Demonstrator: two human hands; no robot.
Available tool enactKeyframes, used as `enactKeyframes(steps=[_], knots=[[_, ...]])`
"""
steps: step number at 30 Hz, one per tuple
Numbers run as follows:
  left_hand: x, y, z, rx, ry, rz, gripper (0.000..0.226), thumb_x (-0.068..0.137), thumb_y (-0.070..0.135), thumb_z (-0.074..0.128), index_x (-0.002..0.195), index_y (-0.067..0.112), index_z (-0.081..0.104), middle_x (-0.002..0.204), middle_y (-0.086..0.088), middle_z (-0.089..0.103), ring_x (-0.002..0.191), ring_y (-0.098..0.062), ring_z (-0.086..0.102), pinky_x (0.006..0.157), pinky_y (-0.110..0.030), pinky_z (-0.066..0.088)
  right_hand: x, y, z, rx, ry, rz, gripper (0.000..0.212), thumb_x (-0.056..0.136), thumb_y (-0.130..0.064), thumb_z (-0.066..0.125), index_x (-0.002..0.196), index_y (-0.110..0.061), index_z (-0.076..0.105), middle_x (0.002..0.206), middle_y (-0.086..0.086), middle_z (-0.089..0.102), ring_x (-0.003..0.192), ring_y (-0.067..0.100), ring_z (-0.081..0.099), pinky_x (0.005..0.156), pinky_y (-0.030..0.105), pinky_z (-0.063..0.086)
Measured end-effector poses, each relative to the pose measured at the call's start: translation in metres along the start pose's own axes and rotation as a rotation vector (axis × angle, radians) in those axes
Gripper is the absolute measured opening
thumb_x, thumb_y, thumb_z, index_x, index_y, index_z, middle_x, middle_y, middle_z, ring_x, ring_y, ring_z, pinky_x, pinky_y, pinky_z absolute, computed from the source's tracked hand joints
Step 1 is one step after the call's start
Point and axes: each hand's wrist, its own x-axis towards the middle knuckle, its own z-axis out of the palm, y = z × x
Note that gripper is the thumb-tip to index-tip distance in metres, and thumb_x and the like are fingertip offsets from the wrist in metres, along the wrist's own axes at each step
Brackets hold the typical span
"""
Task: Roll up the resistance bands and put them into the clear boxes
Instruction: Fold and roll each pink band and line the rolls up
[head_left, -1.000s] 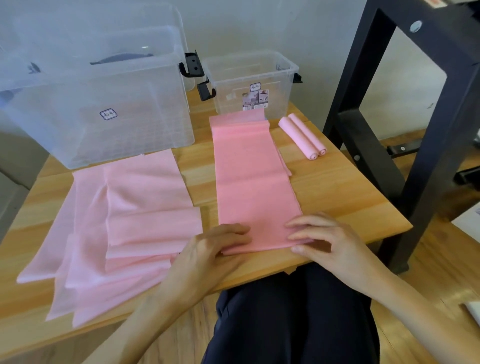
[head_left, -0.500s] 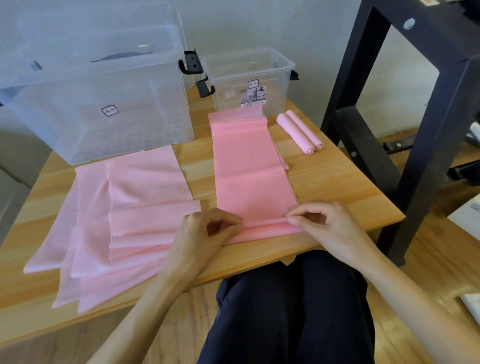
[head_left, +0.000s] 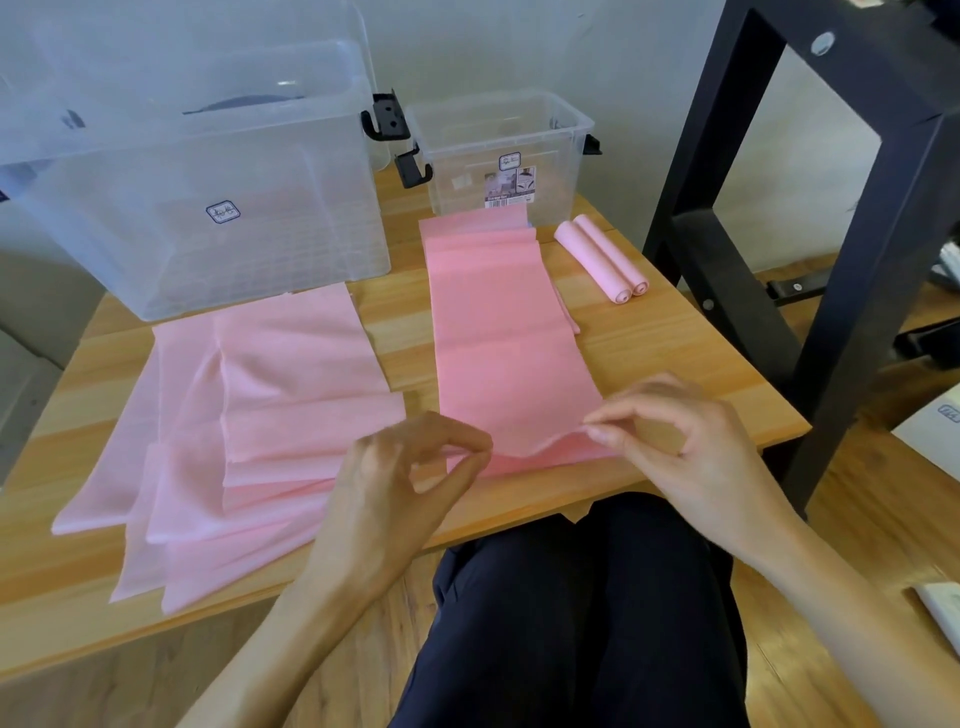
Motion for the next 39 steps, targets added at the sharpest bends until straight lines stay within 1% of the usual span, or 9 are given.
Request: enactKeyframes(steps=[4, 7, 11, 15, 20, 24, 29, 33, 39], knots=[[-0.022, -0.020, 0.010, 0.087, -0.066, 0.003, 0.012, 0.088, 0.024, 0.073, 0.090, 0.036, 0.074, 0.095, 0.027, 0.068, 0.090, 0.003, 0.066, 0.077, -0.025, 0.054, -0.022, 0.017, 0.017, -0.032, -0.090, 0.004, 0.019, 0.086, -0.039, 0.064, 0.095, -0.028, 0.076, 0.090, -0.019, 0.069, 0.102, 0.012, 0.058, 0.087, 0.030, 0.046], [-0.025, -0.027, 0.016, 0.115, -0.057, 0.036, 0.008, 0.088, 0.031, 0.066, 0.091, 0.037, 0.072, 0.092, 0.025, 0.066, 0.087, 0.003, 0.065, 0.071, -0.023, 0.052, -0.027, 0.026, 0.027, -0.024, -0.077, -0.006, 0.016, 0.088, -0.035, 0.064, 0.095, -0.025, 0.076, 0.091, -0.019, 0.068, 0.101, 0.013, 0.058, 0.085, 0.037, 0.050], [-0.025, -0.028, 0.020, 0.123, -0.048, 0.071, 0.014, 0.090, 0.041, 0.057, 0.094, 0.037, 0.070, 0.095, 0.024, 0.064, 0.091, 0.003, 0.063, 0.073, -0.020, 0.050, -0.029, 0.032, 0.034, -0.049, -0.047, -0.078, 0.020, 0.092, -0.033, 0.061, 0.094, -0.018, 0.074, 0.091, -0.016, 0.065, 0.095, 0.013, 0.056, 0.076, 0.031, 0.050], [-0.015, -0.032, 0.024, 0.156, -0.032, 0.088, 0.010, 0.094, 0.031, 0.063, 0.100, 0.035, 0.070, 0.101, 0.023, 0.063, 0.096, 0.002, 0.061, 0.078, -0.023, 0.050, -0.018, 0.038, 0.037, -0.092, 0.010, -0.098, 0.018, 0.093, -0.029, 0.062, 0.095, -0.015, 0.074, 0.095, -0.014, 0.068, 0.092, 0.012, 0.058, 0.080, 0.032, 0.048], [-0.015, -0.034, 0.025, 0.160, -0.030, 0.102, 0.011, 0.091, 0.021, 0.070, 0.097, 0.029, 0.074, 0.101, 0.023, 0.064, 0.099, 0.001, 0.060, 0.079, -0.024, 0.052, -0.020, 0.039, 0.038, -0.102, 0.022, -0.080, 0.015, 0.090, -0.025, 0.065, 0.095, -0.016, 0.076, 0.099, -0.015, 0.068, 0.099, 0.012, 0.058, 0.085, 0.030, 0.047], [-0.017, -0.035, 0.023, 0.161, -0.031, 0.106, 0.010, 0.092, 0.025, 0.068, 0.098, 0.029, 0.074, 0.101, 0.024, 0.062, 0.101, 0.003, 0.056, 0.079, -0.016, 0.047, -0.023, 0.043, 0.038, -0.097, 0.018, -0.068, 0.025, 0.094, -0.034, 0.059, 0.096, -0.016, 0.076, 0.104, -0.016, 0.066, 0.103, 0.009, 0.054, 0.088, 0.026, 0.045], [-0.016, -0.030, 0.022, 0.068, -0.063, 0.029, 0.009, 0.093, 0.026, 0.066, 0.094, 0.033, 0.073, 0.095, 0.017, 0.062, 0.096, -0.008, 0.060, 0.077, -0.013, 0.044, -0.018, 0.038, 0.042, -0.155, 0.050, 0.002, 0.038, 0.093, -0.045, 0.049, 0.085, -0.015, 0.072, 0.089, -0.012, 0.057, 0.091, 0.014, 0.047, 0.083, 0.027, 0.039], [-0.014, -0.030, 0.021, 0.004, -0.035, -0.029, 0.008, 0.091, 0.026, 0.069, 0.091, 0.031, 0.075, 0.090, 0.017, 0.066, 0.091, -0.008, 0.063, 0.075, -0.013, 0.046, -0.016, 0.036, 0.043, -0.148, 0.062, 0.089, 0.036, 0.088, -0.050, 0.058, 0.079, -0.017, 0.067, 0.085, -0.010, 0.054, 0.089, 0.012, 0.044, 0.079, 0.029, 0.041], [-0.015, -0.028, 0.021, -0.017, -0.012, -0.057, 0.005, 0.088, 0.029, 0.071, 0.086, 0.031, 0.075, 0.084, 0.017, 0.066, 0.086, -0.008, 0.062, 0.072, -0.013, 0.044, -0.013, 0.032, 0.041, -0.181, 0.026, 0.146, 0.043, 0.079, -0.061, 0.055, 0.070, -0.019, 0.062, 0.080, -0.007, 0.053, 0.086, 0.010, 0.043, 0.080, 0.029, 0.040]])
